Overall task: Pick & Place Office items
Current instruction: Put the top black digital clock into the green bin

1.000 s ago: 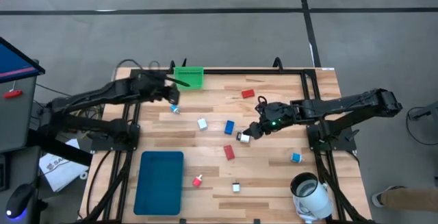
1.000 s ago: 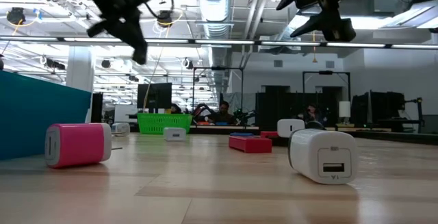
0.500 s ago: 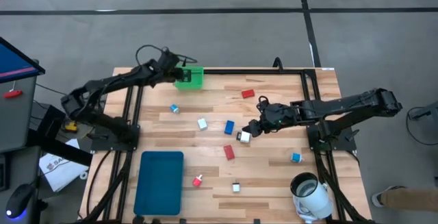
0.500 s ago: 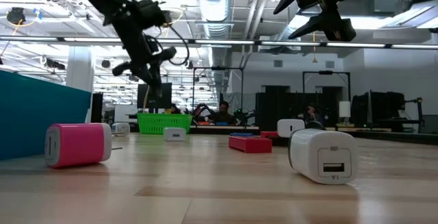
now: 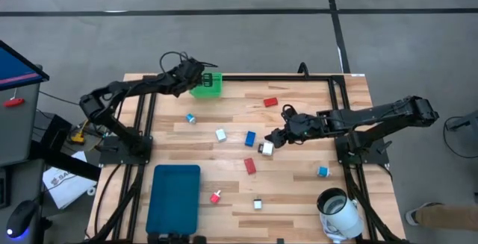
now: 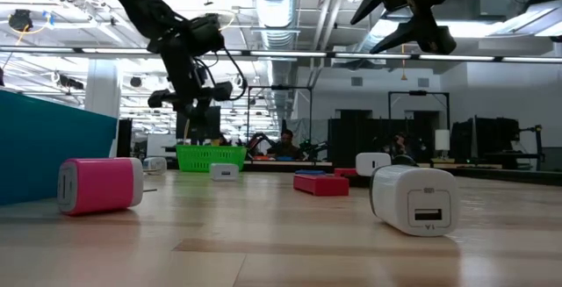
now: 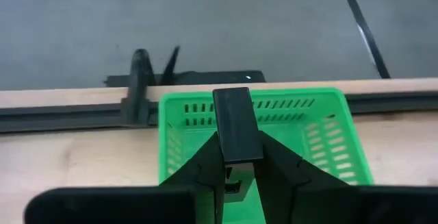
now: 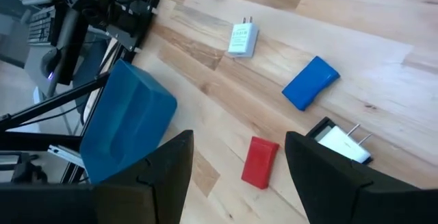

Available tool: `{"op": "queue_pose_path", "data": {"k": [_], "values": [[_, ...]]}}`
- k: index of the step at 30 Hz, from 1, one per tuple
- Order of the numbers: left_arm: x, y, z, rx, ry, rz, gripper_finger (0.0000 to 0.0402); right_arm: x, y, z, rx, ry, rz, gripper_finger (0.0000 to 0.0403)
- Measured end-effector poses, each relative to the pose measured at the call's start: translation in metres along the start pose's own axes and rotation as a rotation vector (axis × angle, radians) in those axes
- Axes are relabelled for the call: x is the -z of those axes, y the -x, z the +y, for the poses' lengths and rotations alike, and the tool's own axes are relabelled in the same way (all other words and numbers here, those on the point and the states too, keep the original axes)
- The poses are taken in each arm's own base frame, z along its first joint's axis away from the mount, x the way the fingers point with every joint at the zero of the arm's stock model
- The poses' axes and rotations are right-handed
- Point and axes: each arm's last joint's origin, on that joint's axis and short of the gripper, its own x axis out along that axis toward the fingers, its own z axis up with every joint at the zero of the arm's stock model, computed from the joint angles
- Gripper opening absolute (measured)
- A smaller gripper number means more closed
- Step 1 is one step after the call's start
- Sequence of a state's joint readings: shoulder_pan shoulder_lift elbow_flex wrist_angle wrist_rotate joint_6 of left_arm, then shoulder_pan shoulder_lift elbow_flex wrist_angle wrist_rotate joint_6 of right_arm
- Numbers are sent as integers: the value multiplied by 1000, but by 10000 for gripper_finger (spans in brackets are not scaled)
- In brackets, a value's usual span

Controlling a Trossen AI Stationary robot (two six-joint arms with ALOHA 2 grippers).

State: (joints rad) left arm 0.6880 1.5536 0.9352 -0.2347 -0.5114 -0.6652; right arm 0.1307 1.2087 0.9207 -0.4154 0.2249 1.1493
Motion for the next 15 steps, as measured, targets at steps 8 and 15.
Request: {"op": "queue_pose_path", "data": {"k": [8, 15], "values": [[9, -3, 5, -33, 84, -8, 49, -1, 0, 0, 10, 23, -20, 223], [29, -8, 12, -36, 126, 6, 49, -1, 0, 0, 16, 27, -35, 223]]}}
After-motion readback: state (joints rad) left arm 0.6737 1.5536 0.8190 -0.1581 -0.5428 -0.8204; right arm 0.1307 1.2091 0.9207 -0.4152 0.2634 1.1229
